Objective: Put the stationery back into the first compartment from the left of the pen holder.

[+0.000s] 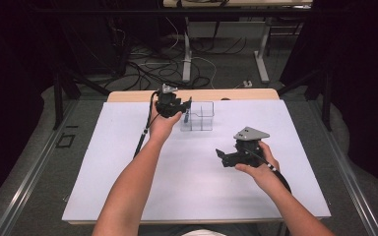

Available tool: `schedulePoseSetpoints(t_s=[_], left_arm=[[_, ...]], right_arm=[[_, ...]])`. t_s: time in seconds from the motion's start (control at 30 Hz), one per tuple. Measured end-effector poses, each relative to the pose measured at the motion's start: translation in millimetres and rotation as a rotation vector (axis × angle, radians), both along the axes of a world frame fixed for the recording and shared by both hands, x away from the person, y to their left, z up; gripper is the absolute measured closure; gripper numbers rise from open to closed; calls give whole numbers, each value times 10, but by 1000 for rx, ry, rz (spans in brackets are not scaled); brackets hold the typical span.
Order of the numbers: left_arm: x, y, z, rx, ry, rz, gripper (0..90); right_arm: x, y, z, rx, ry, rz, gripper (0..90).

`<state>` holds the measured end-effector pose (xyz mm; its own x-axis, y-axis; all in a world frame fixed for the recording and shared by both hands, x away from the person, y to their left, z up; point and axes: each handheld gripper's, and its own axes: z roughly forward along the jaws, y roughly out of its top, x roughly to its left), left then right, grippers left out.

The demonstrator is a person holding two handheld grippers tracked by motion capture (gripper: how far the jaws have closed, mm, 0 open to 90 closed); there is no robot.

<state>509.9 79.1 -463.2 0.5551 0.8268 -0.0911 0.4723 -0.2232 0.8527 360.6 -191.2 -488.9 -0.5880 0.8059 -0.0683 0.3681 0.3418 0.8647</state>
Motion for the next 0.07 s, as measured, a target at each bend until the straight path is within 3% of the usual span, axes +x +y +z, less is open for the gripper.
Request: schedulePoseSetpoints(t_s=[0.07], left_arm=[[-33,21,33,-3,1,11,456]], right_arm=[[-2,-14,3,7,5,-12,0]])
